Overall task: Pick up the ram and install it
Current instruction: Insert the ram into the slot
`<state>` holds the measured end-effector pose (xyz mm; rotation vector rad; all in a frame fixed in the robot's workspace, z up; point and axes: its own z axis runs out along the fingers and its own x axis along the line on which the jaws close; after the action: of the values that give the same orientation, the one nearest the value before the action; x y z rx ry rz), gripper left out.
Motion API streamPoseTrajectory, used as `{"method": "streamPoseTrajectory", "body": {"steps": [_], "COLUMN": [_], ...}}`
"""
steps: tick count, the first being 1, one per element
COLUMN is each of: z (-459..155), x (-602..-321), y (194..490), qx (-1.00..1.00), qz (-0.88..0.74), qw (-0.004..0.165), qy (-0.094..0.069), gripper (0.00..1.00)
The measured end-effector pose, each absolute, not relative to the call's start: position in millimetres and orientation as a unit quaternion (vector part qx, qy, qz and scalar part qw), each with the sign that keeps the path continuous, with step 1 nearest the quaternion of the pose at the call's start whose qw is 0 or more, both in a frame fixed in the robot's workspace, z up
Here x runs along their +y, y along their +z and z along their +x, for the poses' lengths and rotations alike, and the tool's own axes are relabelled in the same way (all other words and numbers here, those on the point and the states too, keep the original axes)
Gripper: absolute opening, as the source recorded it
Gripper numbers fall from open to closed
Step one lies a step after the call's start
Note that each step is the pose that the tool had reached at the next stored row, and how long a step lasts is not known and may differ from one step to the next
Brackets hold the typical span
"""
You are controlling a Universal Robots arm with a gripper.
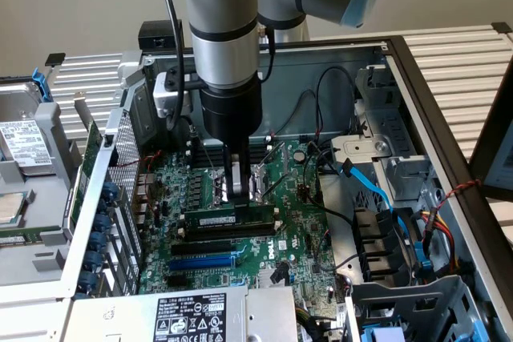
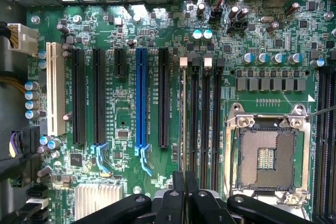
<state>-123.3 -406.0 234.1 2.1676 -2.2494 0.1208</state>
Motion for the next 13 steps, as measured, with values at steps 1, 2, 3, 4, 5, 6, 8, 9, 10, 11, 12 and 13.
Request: {"method": "streamPoseTrajectory", "body": {"steps": [1,2,3,4,5,6,8,9,10,11,12,13], "z": [-123.6,-123.8,-123.9,-124.1,-124.2,-124.5,-125.1,-125.4,-125.7,-126.0,-126.3,-126.6], "x": [-406.0,-406.0,-406.0,-406.0,-406.0,-406.0,-406.0,-406.0,-406.0,-406.0,-406.1,-406.1], "y": [234.1,234.1,234.0,234.0,234.0,233.9,233.7,233.6,233.5,233.4,233.3,233.3], "qx": [-0.72,-0.72,-0.72,-0.72,-0.72,-0.72,-0.72,-0.72,-0.72,-0.72,-0.72,-0.72], "qz": [0.693,0.693,0.693,0.693,0.693,0.693,0.693,0.693,0.693,0.693,0.693,0.693], "qw": [0.007,0.006,0.006,0.005,0.004,0.004,0.003,0.002,0.002,0.001,0.001,0.0], "qy": [0.039,0.04,0.04,0.041,0.041,0.042,0.043,0.044,0.044,0.044,0.045,0.045], "gripper": [0.12,0.12,0.12,0.12,0.12,0.12,0.12,0.12,0.12,0.12,0.12,0.12]}}
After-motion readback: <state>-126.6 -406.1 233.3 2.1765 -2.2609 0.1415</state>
